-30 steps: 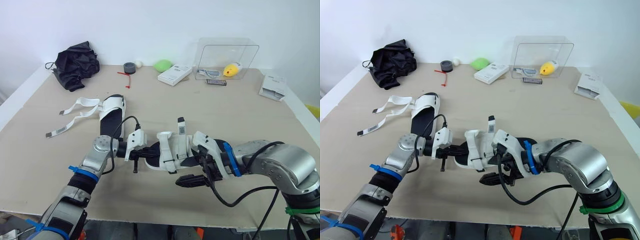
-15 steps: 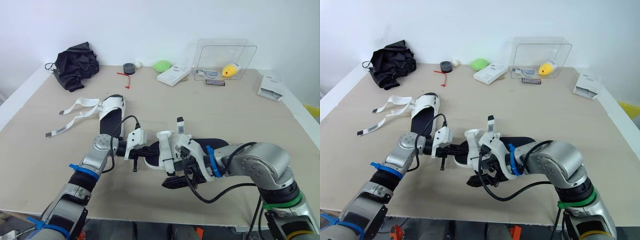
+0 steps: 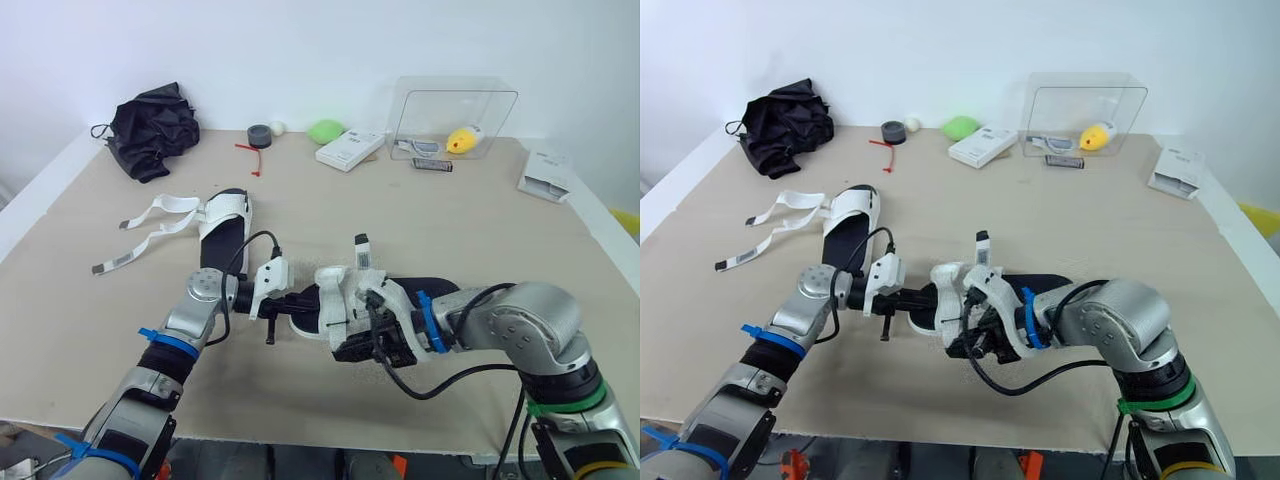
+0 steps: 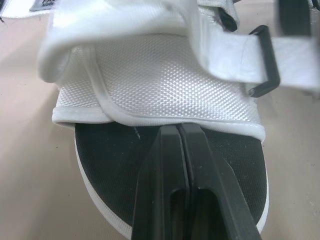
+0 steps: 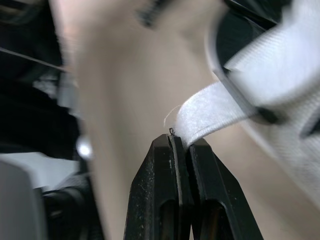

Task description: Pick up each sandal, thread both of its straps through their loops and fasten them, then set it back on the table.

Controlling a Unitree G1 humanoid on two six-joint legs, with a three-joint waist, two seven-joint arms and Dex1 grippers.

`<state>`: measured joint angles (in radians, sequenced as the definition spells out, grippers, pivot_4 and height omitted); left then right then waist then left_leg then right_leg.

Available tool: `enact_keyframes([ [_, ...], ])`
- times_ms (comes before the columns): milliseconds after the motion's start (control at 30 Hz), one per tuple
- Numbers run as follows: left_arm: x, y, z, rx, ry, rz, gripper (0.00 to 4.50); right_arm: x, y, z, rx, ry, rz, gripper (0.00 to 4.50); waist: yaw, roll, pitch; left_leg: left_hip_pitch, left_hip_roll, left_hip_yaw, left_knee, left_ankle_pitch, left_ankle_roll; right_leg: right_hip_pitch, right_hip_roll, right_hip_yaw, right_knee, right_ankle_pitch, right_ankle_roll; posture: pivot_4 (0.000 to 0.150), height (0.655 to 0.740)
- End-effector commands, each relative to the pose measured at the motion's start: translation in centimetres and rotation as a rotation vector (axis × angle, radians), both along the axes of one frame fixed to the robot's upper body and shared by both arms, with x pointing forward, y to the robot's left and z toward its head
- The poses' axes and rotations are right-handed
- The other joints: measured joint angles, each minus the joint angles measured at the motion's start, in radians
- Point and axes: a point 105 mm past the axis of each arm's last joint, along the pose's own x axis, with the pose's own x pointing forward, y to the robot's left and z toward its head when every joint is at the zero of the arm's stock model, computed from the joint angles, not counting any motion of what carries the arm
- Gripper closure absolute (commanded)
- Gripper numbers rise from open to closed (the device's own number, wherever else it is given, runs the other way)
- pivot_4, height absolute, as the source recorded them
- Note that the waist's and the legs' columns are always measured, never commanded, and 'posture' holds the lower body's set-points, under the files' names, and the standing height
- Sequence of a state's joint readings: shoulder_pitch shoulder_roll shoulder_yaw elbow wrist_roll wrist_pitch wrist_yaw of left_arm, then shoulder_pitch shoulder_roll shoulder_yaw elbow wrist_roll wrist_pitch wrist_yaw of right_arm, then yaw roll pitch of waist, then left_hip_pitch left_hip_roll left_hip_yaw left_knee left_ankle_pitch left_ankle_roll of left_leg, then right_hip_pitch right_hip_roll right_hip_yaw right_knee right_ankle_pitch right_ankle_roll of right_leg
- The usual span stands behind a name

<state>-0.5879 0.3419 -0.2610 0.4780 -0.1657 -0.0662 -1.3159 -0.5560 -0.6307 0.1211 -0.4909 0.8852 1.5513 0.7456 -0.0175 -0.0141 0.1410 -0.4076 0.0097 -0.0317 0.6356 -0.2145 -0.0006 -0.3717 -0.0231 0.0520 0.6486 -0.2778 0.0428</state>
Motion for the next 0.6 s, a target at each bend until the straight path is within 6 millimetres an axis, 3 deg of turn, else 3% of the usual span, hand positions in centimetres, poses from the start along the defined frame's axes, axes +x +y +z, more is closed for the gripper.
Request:
enact_keyframes([
  [33,-1.6,0.8,-5.0,0.153,0.151,-0.003,4.50,-2.3,0.5,4.6,0.245,0.000,0.177,4.46,0.000,0.000,0.000,0.000,0.000,0.000,0.000,0.000,0.000,0.000,0.000,0.000,0.000,0.000,0.000,0.150,0.7400],
  [167,-1.6,0.8,-4.9,0.155,0.153,-0.009,4.50,-3.2,0.7,7.2,0.395,0.023,0.273,4.46,0.000,0.000,0.001,0.000,0.000,0.000,0.000,0.000,0.000,0.000,0.000,0.000,0.000,0.000,0.000,0.150,0.7400],
  [233,-1.6,0.8,-4.9,0.156,0.153,-0.010,4.50,-2.7,1.3,8.6,0.464,0.008,0.287,4.46,0.000,0.001,0.002,-0.001,-0.001,0.000,0.000,0.000,0.000,-0.001,0.000,0.000,0.000,0.000,-0.001,0.150,0.7400],
  [333,-1.6,0.8,-4.9,0.156,0.153,-0.011,4.50,0.8,2.3,8.9,0.470,-0.016,0.133,4.46,-0.003,0.001,0.003,-0.002,-0.001,0.001,-0.001,0.000,0.000,-0.002,0.000,0.002,0.000,0.002,-0.003,0.150,0.7400],
  [500,-1.6,0.7,-4.9,0.154,0.151,-0.011,4.50,7.0,2.8,6.9,0.366,0.039,-0.190,4.46,-0.003,0.001,0.003,-0.002,0.000,0.000,-0.001,0.000,0.000,-0.003,0.000,0.002,0.001,0.003,-0.004,0.150,0.7400],
  [600,-1.6,0.7,-4.9,0.151,0.151,-0.007,4.50,7.5,2.5,7.2,0.376,0.040,-0.219,4.46,-0.003,0.001,0.003,-0.001,0.000,0.001,-0.001,0.000,0.000,-0.002,0.001,0.002,0.001,0.003,-0.004,0.150,0.7400],
])
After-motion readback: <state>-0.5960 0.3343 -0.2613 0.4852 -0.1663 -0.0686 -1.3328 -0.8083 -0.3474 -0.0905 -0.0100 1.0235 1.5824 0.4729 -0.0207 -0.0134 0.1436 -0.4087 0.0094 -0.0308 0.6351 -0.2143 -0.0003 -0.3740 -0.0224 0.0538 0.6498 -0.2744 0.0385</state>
